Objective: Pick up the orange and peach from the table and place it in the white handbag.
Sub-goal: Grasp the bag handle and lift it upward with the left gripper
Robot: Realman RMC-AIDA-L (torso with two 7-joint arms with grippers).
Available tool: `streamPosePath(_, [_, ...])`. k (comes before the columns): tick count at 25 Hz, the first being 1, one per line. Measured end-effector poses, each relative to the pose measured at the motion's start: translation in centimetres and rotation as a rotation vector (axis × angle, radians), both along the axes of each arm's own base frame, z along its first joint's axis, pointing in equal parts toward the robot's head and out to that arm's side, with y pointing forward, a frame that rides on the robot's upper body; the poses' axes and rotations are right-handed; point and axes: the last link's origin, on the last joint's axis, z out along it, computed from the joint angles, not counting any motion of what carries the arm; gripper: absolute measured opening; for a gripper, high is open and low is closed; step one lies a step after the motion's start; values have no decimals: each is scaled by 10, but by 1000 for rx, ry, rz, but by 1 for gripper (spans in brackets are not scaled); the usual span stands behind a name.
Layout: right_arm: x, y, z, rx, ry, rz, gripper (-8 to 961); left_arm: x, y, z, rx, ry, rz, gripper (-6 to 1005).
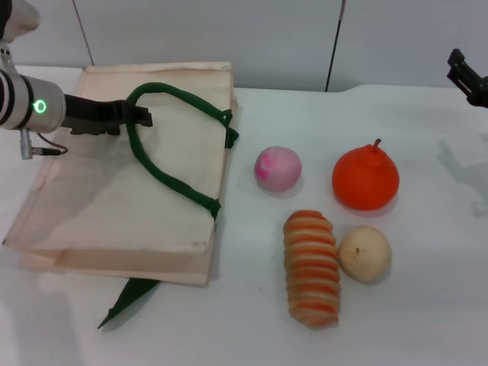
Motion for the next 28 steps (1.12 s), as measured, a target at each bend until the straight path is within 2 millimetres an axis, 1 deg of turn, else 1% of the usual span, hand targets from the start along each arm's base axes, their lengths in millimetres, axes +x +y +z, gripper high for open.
streamPosePath(8, [-1, 1, 0, 2, 2, 2, 876, 0, 4, -8, 9, 25, -16, 719])
streamPosePath(14, [-3, 1, 0, 1, 3, 6, 876, 2, 6, -10, 13, 32, -25, 717])
streamPosePath(20, [-3, 2, 0, 2, 4, 8, 876, 6, 7, -17, -20, 44, -33, 714])
streamPosePath(28, [-3, 2, 0, 3, 5, 8, 876, 5, 6, -19, -27, 53, -25, 712])
